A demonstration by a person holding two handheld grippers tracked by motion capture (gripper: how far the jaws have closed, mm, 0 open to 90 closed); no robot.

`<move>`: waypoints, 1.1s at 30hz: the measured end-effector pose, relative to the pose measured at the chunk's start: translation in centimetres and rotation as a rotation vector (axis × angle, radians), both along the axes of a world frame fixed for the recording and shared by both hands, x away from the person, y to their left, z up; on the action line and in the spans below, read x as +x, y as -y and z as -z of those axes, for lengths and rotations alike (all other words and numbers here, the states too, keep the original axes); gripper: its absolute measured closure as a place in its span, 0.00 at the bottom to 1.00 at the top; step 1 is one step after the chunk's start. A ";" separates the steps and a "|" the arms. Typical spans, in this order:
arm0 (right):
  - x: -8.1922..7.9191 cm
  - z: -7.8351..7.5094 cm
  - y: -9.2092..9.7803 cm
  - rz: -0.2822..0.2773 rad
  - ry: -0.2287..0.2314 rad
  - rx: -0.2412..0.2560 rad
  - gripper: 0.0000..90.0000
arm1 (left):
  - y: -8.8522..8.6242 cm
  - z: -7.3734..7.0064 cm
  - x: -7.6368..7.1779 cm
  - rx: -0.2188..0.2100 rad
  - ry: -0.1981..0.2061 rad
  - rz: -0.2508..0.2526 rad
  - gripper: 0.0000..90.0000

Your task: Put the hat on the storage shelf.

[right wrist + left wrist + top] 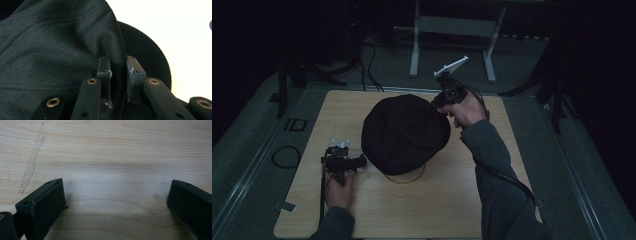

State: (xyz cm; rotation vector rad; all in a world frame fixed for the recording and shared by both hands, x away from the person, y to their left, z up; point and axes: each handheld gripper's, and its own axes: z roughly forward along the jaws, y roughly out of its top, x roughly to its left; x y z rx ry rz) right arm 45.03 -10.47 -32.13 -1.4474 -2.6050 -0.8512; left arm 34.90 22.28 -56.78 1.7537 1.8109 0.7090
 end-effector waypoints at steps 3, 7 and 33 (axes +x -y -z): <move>0.1 0.2 0.2 0.003 -0.009 0.005 0.85 | 0.0 0.0 0.0 0.000 0.000 0.000 0.01; 0.2 0.6 0.4 0.011 -0.017 0.009 0.84 | 0.0 0.0 0.0 0.000 0.000 0.000 0.01; 0.4 1.4 0.7 0.024 0.015 0.003 0.63 | 0.0 0.0 0.0 0.000 0.000 0.000 0.01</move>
